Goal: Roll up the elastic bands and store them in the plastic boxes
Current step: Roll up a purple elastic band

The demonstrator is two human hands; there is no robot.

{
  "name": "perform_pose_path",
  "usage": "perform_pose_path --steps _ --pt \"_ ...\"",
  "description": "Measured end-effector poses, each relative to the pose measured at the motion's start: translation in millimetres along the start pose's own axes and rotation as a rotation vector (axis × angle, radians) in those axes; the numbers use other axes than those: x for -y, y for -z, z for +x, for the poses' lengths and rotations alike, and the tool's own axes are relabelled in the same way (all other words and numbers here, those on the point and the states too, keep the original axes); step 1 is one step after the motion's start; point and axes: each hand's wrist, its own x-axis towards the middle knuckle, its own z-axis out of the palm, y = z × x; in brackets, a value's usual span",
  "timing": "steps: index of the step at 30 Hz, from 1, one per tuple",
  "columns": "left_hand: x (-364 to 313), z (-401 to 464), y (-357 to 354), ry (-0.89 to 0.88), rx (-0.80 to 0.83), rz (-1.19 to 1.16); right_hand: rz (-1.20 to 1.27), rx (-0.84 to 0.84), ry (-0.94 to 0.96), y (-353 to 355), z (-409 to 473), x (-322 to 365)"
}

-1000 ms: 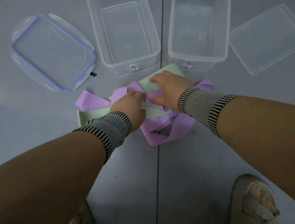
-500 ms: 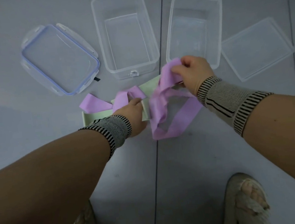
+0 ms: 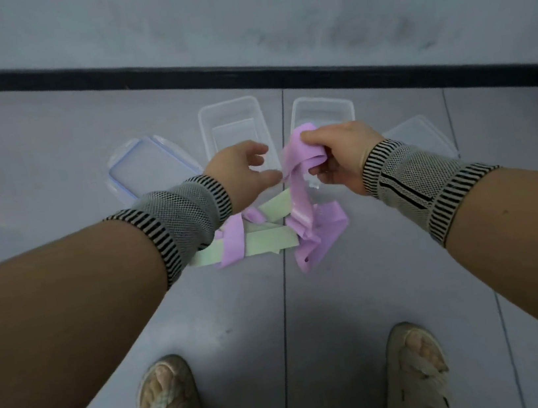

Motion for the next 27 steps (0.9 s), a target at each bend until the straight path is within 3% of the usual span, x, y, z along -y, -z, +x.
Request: perform_pose_path --steps 4,8,13,16,21,27 --pt "-25.2 -39.4 10.0 0.408 -0.062 -0.641 0.195 -0.005 -0.042 -10.2 -35.3 17.8" --pt "-23.8 -74.3 15.6 0.553 -0.062 -0.893 0.356 -0.011 -0.066 -20.2 -75.0 21.4" --pt "-21.0 -94.0 15.6 0.559 -0.044 -0.981 0.424 0.009 -0.060 -30.4 -106.8 15.1" --pt "-26.0 -99.6 7.6 0.536 0.054 -0.963 0.374 0.001 -0.052 -30.4 -110.4 15.9" --pt "-25.5 -102.0 10.7 0.491 0.049 -1.077 0.291 0.023 -0.038 -24.2 -109.2 15.0" --pt "-29.5 -97.2 24.7 0.400 -0.072 -1.154 -0.059 -0.013 0.018 -23.8 -93.9 5.6"
